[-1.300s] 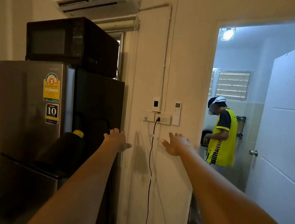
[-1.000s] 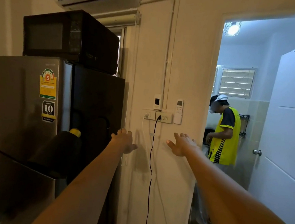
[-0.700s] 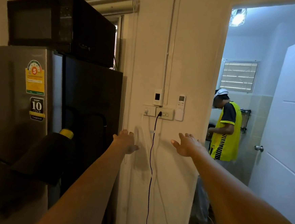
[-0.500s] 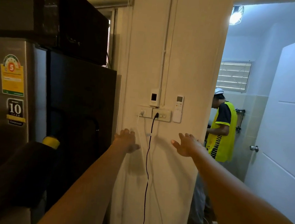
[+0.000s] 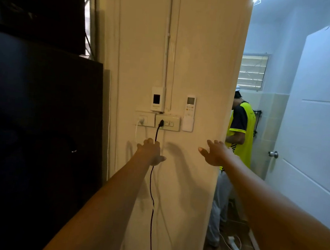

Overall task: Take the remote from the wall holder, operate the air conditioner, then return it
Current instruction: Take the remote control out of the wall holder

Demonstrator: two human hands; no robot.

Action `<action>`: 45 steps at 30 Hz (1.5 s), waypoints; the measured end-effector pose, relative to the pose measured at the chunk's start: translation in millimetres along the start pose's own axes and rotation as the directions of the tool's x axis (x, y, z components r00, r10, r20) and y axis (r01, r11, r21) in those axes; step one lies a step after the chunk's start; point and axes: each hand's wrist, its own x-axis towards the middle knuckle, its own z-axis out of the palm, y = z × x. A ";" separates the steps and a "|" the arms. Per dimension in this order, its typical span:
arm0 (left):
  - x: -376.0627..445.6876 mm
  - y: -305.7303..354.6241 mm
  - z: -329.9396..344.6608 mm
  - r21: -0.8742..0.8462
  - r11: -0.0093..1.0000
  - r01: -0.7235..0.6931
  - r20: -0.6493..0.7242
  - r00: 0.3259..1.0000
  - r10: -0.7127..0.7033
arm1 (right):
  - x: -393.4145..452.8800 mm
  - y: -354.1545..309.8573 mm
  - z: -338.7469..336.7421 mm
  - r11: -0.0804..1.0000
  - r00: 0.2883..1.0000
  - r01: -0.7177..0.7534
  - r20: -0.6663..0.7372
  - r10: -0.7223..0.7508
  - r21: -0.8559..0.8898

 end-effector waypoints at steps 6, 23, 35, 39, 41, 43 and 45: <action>63.7 28.6 20.7 -0.112 0.994 -0.016 0.022 1.000 0.019 | 70.1 17.8 10.6 0.995 0.999 0.050 -0.001 -0.050 0.084; 203.4 120.4 50.3 -0.609 0.772 -0.179 -0.352 0.934 -0.061 | 249.7 17.7 -13.7 0.537 0.988 0.153 -0.121 -0.095 0.830; 238.6 132.3 58.4 -0.743 0.636 -0.208 -0.478 0.830 -0.288 | 274.6 2.7 -1.2 0.165 0.977 0.194 -0.205 0.054 0.967; 247.2 135.7 64.7 -0.704 0.685 -0.190 -0.533 0.779 -0.331 | 280.7 -1.0 -2.6 0.268 0.958 0.247 -0.276 0.079 0.931; 249.7 136.2 69.2 -0.707 0.681 -0.191 -0.541 0.766 -0.346 | 282.5 -3.3 -1.3 0.319 0.949 0.256 -0.300 0.095 0.913; 249.9 137.6 73.1 -0.703 0.683 -0.196 -0.552 0.756 -0.352 | 283.4 -5.4 -0.2 0.345 0.938 0.268 -0.325 0.118 0.899; 250.1 139.3 75.1 -0.702 0.681 -0.206 -0.560 0.750 -0.351 | 283.7 -7.3 0.8 0.358 0.933 0.261 -0.329 0.144 0.896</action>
